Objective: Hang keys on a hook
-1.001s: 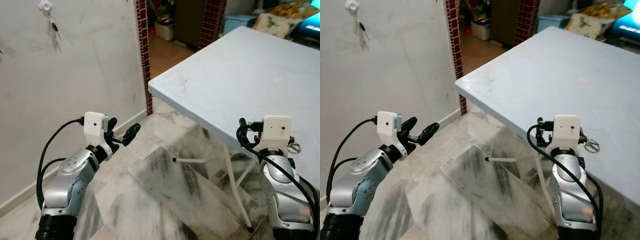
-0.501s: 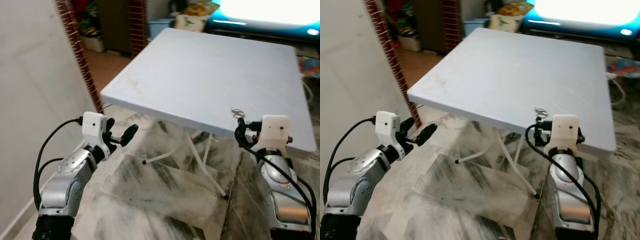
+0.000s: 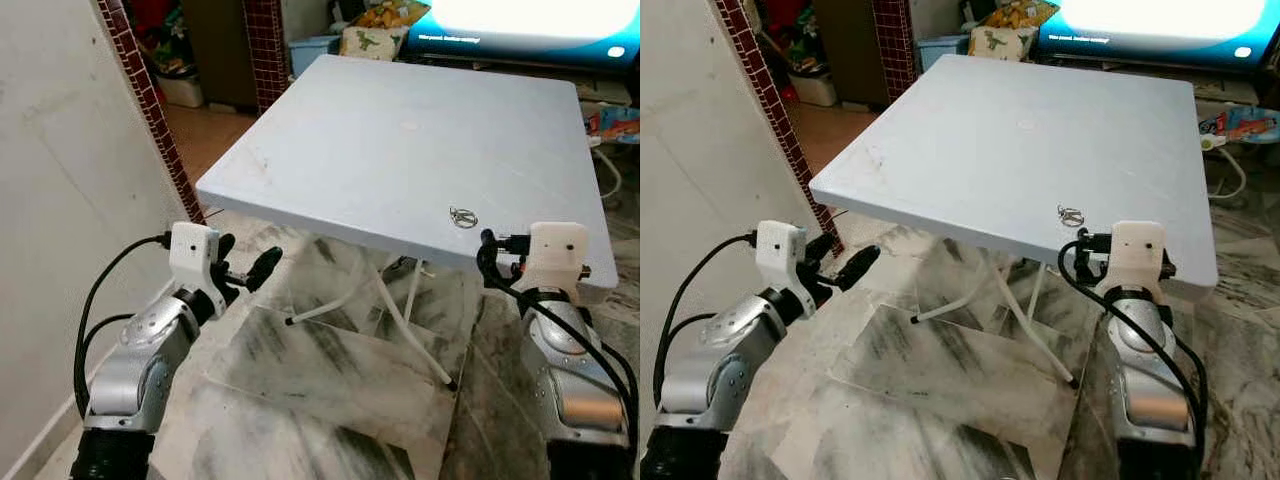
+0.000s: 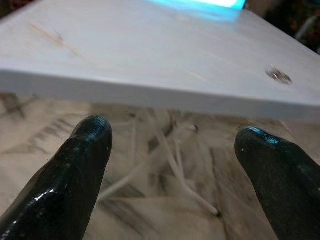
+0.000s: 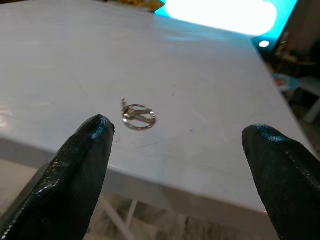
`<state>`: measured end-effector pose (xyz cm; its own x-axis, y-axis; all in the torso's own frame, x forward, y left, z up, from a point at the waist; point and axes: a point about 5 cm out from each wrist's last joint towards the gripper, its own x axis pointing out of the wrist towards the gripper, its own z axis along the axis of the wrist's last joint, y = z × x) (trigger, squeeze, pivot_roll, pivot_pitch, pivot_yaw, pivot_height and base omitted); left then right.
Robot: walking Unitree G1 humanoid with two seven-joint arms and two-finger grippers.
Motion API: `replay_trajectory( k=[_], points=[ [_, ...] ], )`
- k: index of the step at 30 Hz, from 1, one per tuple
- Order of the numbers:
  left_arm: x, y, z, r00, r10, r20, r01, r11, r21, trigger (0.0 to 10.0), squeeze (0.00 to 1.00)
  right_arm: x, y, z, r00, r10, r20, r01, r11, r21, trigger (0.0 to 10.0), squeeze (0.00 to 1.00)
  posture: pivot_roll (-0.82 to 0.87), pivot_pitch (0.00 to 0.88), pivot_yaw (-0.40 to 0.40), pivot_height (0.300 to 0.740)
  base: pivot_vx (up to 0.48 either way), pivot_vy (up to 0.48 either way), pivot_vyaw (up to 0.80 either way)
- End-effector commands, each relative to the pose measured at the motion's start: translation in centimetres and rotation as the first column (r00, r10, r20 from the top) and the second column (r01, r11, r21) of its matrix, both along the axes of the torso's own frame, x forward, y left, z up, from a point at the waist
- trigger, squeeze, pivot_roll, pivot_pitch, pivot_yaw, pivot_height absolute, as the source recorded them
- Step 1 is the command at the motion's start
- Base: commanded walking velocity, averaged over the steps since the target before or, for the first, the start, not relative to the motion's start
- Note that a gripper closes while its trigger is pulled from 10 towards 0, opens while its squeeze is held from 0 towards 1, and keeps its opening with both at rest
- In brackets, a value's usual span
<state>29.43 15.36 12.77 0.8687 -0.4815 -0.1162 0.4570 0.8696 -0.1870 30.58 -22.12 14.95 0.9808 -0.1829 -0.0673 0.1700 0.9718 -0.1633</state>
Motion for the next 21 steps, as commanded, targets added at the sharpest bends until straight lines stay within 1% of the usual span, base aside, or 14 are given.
replay_trajectory(
  k=[1, 3, 4, 6, 8, 9, 14, 17, 21],
  points=[
    [-0.5, -0.4, 0.2, 0.999, -0.037, -0.001, 0.037, 0.999, 0.013, 10.0, 0.00, 0.6, 0.1, -0.1, 1.000, 0.019, -0.021, -0.019, 1.000, 0.010, 10.0, 0.00, -0.01, 0.091, 0.069, 0.740, 0.000, 0.000, 0.00],
    [-0.5, -0.4, 0.2, 0.999, -0.037, -0.001, 0.037, 0.999, 0.013, 10.0, 0.00, 0.6, 0.1, -0.1, 1.000, 0.019, -0.021, -0.019, 1.000, 0.010, 10.0, 0.00, -0.01, 0.091, 0.069, 0.740, 0.000, 0.000, 0.00],
    [-1.0, -0.9, 0.1, 0.997, -0.075, -0.012, 0.075, 0.997, 0.008, 10.0, 0.00, 1.3, 0.0, -0.2, 0.999, 0.023, -0.032, -0.022, 1.000, 0.015, 10.0, 0.00, 0.00, 0.096, 0.068, 0.740, 0.000, 0.000, 0.00],
    [-2.6, -1.9, 0.0, 0.986, -0.164, -0.033, 0.164, 0.986, -0.005, 10.0, 0.00, 2.8, 0.0, -0.5, 0.997, 0.050, -0.054, -0.048, 0.998, 0.026, 10.0, 0.00, 0.04, 0.110, 0.078, 0.740, 0.000, 0.000, 0.00],
    [-3.8, -2.2, 0.2, 0.977, -0.208, -0.048, 0.208, 0.978, -0.019, 10.0, 0.00, 3.9, 0.1, -0.5, 0.996, 0.063, -0.063, -0.062, 0.998, 0.023, 10.0, 0.00, 0.05, 0.118, 0.083, 0.740, 0.000, 0.000, 0.00],
    [-4.1, -2.3, 0.3, 0.975, -0.219, -0.047, 0.218, 0.976, -0.025, 10.0, 0.00, 4.2, 0.1, -0.4, 0.996, 0.070, -0.059, -0.069, 0.997, 0.025, 10.0, 0.00, 0.06, 0.123, 0.089, 0.740, 0.000, 0.000, 0.00],
    [-4.9, -2.9, 0.8, 0.966, -0.256, -0.045, 0.254, 0.966, -0.042, 10.0, 0.00, 5.3, 0.6, -0.3, 0.994, 0.097, -0.048, -0.095, 0.995, 0.042, 10.0, 0.00, 0.09, 0.133, 0.111, 0.740, 0.000, 0.000, 0.00],
    [-5.4, -3.1, 1.0, 0.960, -0.276, -0.057, 0.274, 0.961, -0.033, 10.0, 0.00, 6.1, 0.3, -0.4, 0.996, 0.076, -0.056, -0.073, 0.996, 0.053, 10.0, 0.00, 0.10, 0.140, 0.124, 0.740, 0.000, 0.000, 0.00],
    [-6.0, -2.9, 1.2, 0.957, -0.283, -0.069, 0.282, 0.959, -0.030, 10.0, 0.00, 6.7, 0.2, -0.6, 0.996, 0.062, -0.058, -0.059, 0.997, 0.051, 10.0, 0.00, 0.12, 0.147, 0.132, 0.740, 0.000, 0.000, 0.00]
  ],
)
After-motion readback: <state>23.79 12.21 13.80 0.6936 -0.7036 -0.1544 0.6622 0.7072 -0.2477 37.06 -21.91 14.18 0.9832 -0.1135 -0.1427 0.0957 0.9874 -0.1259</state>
